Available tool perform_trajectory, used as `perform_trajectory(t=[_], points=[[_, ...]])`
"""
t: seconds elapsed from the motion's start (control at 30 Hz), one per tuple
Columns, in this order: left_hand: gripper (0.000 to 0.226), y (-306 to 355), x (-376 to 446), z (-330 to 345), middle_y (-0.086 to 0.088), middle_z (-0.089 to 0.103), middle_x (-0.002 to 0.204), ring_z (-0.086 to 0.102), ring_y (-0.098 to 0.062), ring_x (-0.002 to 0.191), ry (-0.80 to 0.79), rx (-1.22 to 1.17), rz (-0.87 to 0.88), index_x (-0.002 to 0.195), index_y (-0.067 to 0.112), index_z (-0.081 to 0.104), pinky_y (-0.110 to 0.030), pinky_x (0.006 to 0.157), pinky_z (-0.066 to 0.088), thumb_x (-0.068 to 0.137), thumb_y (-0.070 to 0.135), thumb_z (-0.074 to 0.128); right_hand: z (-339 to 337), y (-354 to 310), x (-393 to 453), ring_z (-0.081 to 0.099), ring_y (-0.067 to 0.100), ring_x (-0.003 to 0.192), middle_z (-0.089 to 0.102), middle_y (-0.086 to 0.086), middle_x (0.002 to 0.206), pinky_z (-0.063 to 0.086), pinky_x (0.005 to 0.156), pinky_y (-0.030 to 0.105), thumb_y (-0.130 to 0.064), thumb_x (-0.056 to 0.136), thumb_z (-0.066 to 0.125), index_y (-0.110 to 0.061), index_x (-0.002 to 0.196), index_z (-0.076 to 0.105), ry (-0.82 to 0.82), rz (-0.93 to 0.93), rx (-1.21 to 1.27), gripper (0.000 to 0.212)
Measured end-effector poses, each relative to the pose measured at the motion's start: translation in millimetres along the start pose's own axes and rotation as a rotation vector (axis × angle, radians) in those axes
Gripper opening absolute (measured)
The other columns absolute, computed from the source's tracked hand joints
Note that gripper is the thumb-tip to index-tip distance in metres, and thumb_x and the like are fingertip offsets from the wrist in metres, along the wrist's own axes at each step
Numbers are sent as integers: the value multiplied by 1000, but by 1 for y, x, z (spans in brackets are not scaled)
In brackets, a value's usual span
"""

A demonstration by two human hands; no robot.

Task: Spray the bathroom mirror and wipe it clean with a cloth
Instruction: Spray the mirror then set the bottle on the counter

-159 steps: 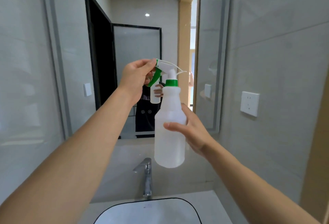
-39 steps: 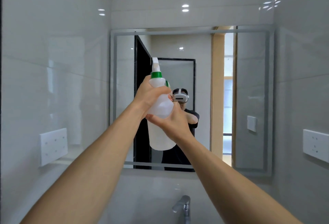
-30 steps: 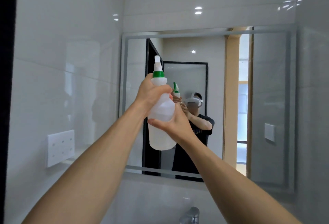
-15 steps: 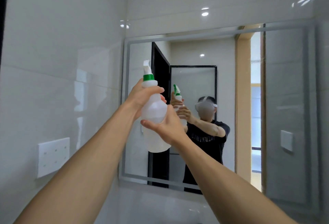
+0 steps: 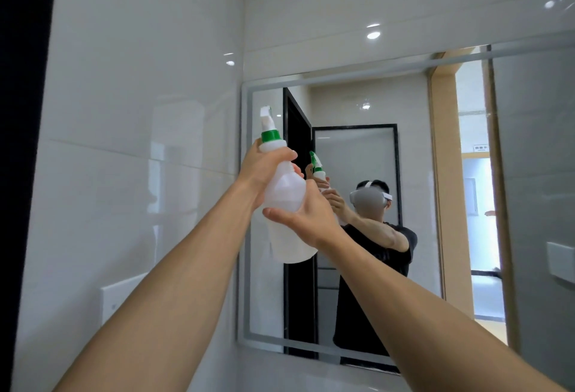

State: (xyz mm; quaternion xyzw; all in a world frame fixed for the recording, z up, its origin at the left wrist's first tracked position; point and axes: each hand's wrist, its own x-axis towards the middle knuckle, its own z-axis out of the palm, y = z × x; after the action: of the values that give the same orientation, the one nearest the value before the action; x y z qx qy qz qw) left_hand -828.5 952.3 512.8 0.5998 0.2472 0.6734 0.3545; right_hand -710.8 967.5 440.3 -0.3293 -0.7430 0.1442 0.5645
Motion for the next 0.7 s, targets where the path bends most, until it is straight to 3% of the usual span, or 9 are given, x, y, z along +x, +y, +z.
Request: perform_trajectory(t=[0.17, 0.43, 0.7], points=[[34, -6, 12, -8, -20, 60, 82, 62, -31, 61, 67, 14, 22, 106, 11, 51, -36, 58, 58, 80, 0, 68, 9, 6, 12, 59, 14, 105, 58, -2, 116, 46, 71, 22, -36, 75, 85, -19, 131, 42, 11, 6, 12, 73], [30, -15, 19, -9, -19, 61, 73, 63, -32, 61, 129, 38, 60, 98, 11, 53, -50, 66, 60, 75, -1, 69, 11, 15, 16, 60, 13, 103, 60, -3, 113, 53, 78, 29, -36, 74, 86, -19, 127, 44, 6, -1, 8, 70], [33, -13, 13, -3, -20, 63, 83, 65, -31, 64, 63, 75, 73, 105, 14, 52, -35, 58, 59, 80, 1, 69, 7, 17, 14, 59, 17, 104, 58, -1, 115, 55, 82, 34, -38, 74, 85, -19, 127, 41, 24, -7, -4, 71]])
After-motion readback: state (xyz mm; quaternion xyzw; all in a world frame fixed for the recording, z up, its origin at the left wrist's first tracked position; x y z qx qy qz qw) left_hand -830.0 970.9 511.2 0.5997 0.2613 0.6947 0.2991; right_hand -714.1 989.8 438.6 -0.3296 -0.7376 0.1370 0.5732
